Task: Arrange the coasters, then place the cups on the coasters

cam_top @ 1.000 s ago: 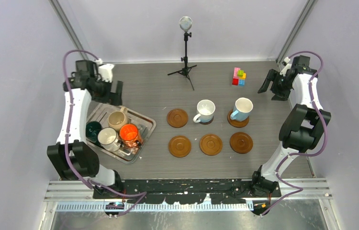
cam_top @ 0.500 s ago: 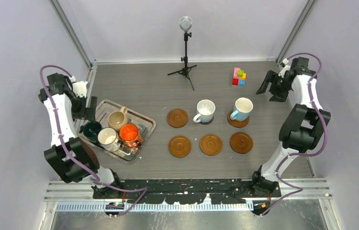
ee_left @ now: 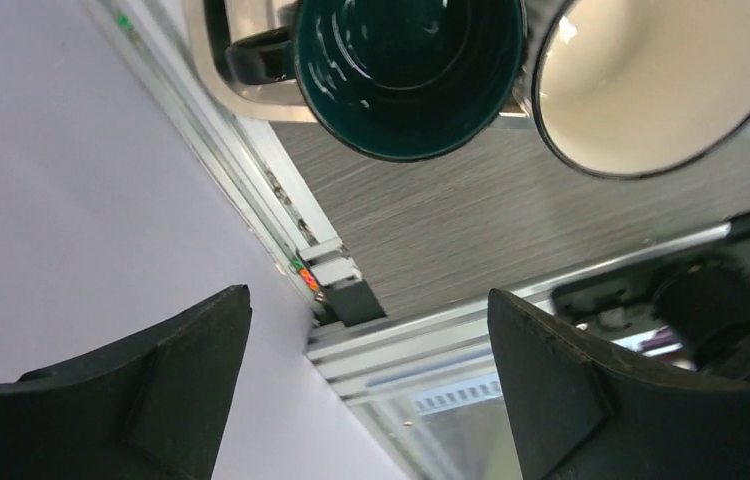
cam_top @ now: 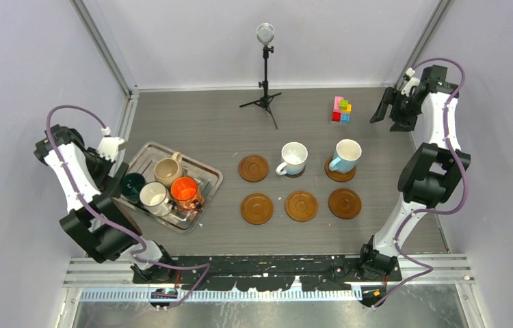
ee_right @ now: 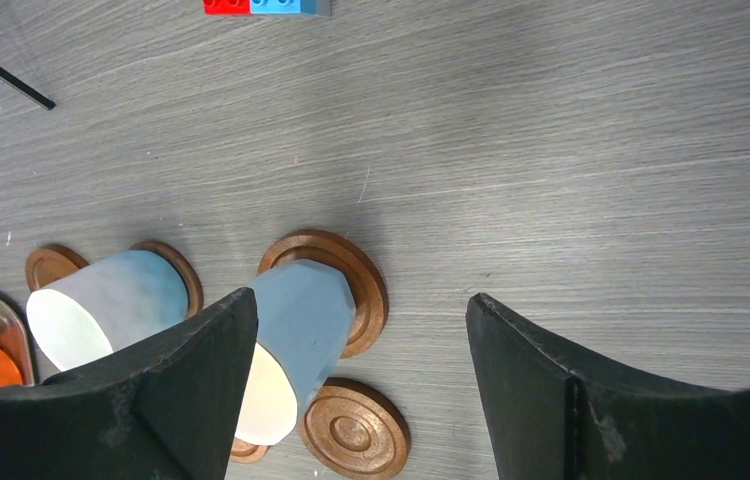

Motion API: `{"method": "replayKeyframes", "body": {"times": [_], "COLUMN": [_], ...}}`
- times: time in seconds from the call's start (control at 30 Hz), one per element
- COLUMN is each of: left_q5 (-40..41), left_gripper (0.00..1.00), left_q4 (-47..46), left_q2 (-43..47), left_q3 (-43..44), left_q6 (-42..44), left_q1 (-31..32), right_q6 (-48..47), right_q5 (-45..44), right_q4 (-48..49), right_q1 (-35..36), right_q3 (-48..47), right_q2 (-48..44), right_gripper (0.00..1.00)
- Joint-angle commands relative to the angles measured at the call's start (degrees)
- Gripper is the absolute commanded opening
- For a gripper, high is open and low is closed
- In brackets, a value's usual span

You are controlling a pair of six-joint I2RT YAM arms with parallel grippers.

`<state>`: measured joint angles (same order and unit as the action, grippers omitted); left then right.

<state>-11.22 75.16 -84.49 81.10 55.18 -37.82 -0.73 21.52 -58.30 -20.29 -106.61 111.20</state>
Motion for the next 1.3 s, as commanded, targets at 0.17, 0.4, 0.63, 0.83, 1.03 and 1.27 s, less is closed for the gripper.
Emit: {"method": "replayKeyframes", "body": {"times": [0.17,0.4,0.63,0.83,1.03,1.27], "left_q5": [-7.5,-5.6,-5.7,-7.8,-10.1,-11.8], "left_gripper": [0.86,0.83,0.86,0.86,0.84,0.67], "left_q4": [6.0,7.7,5.8,1.5,0.8,1.7], "left_q2": [-8.8,-17.2,-19.9,-21.3,-22.1,-20.1], "left_q3": [5.0,10.6,8.5,5.7,4.2,1.7], "left_q6": [34.4,47.0,53.8,56.0,56.3,54.8], "left_q1": [-1.4,-1.3,-1.2,-0.9,-0.9,-1.1], "right_q6": [-3.5,-4.3,-4.9,-5.5,-5.9,-6.2], "right_q5": [-1.6,-3.1,-4.1,-5.2,-5.9,-6.1], "right_q4": [-4.8,-5.3,-5.5,-5.9,-6.1,-6.0], "right_q1": [0.6,0.7,0.7,0.7,0.7,0.7], "right_q3": [-4.5,-3.4,-1.9,-1.6,-0.8,0.4], "right_q2": [0.5,-0.9,-2.0,-2.6,-3.3,-4.1], "right_gripper": [0.81,0.81,0.81,0.81,0.81,0.81]}}
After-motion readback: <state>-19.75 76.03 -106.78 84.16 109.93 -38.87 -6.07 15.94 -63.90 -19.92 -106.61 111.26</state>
